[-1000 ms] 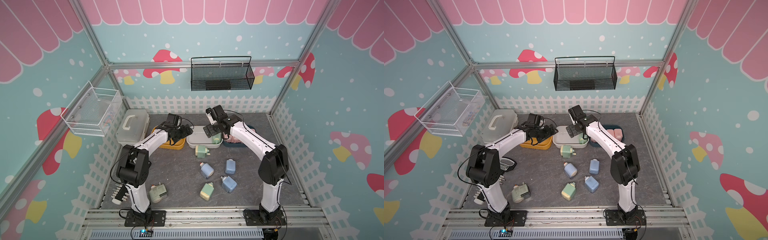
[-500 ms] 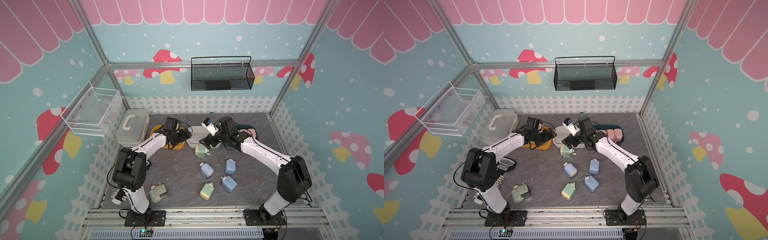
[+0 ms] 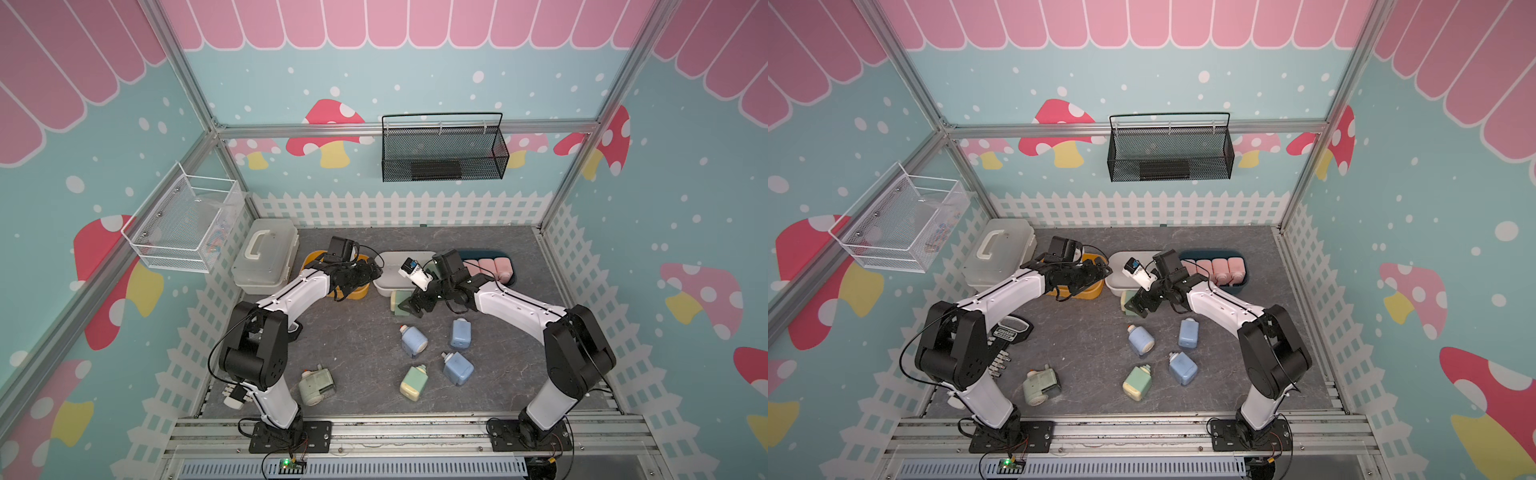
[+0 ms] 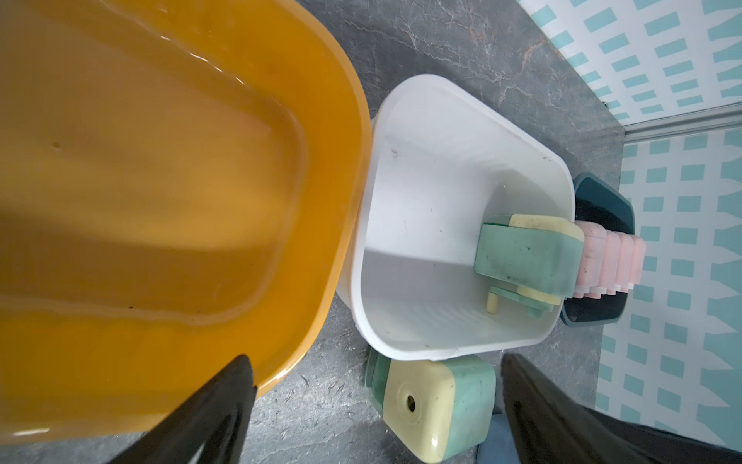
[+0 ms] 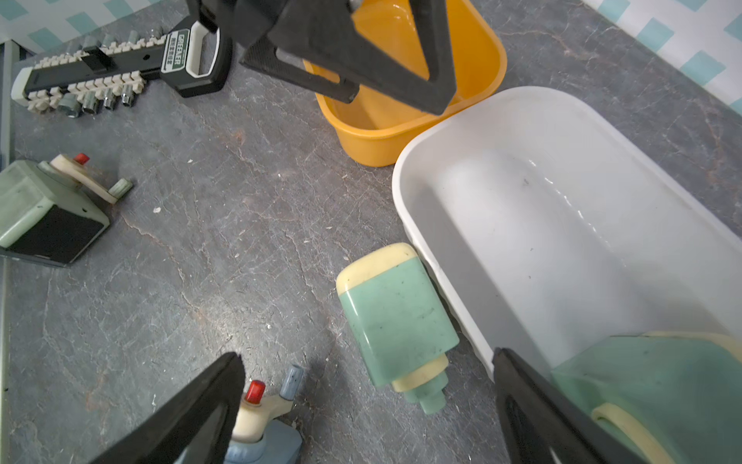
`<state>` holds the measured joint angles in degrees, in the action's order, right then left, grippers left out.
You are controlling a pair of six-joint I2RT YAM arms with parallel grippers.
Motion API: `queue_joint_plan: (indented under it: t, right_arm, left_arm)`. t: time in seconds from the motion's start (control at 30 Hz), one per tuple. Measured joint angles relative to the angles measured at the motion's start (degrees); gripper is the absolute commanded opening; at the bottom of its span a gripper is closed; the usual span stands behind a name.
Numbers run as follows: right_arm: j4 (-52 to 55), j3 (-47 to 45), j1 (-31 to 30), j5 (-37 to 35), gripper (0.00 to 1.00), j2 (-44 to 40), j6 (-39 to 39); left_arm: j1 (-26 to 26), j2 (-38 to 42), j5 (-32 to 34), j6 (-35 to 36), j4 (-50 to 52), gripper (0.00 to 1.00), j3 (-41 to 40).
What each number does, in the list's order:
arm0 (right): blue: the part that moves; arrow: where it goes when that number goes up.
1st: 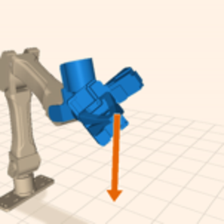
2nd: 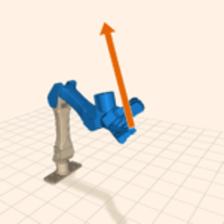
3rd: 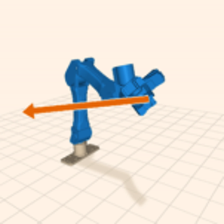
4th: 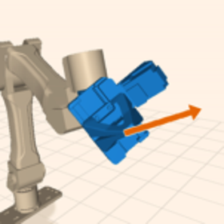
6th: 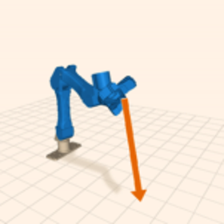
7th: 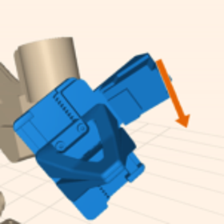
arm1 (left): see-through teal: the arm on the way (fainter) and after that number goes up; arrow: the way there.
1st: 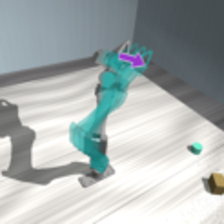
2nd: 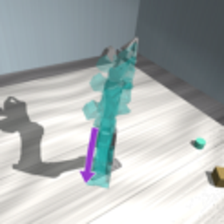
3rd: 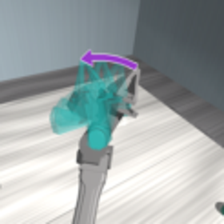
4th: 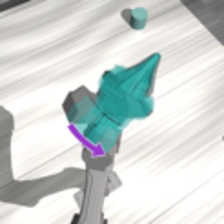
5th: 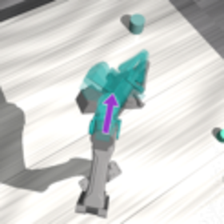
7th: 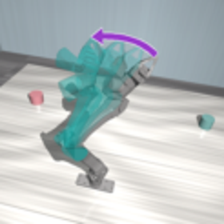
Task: Place the pencil sharpeners by color into the storage box
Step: Pick up the pencil sharpener from the center of the board.
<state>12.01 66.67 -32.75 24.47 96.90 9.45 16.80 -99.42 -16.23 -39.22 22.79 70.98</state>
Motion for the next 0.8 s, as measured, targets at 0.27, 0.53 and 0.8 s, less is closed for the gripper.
queue_joint_plan:
  t: [0.27,0.53,0.8]
  right_arm:
    - [-0.5,-1.5,-1.3,0.4,0.98,1.7,1.5]
    - [-4.9,-3.5,-2.2,0.2,0.97,3.0,0.8]
    - [-9.1,-4.9,-2.2,-0.1,0.97,3.1,-1.2]
  left_arm:
    - [0.0,1.3,0.0,0.0,0.0,0.96,-1.2]
    - [0.0,1.4,-0.3,0.0,0.1,0.96,-1.3]
    - [0.0,1.4,-0.3,0.0,0.1,0.96,-1.3]
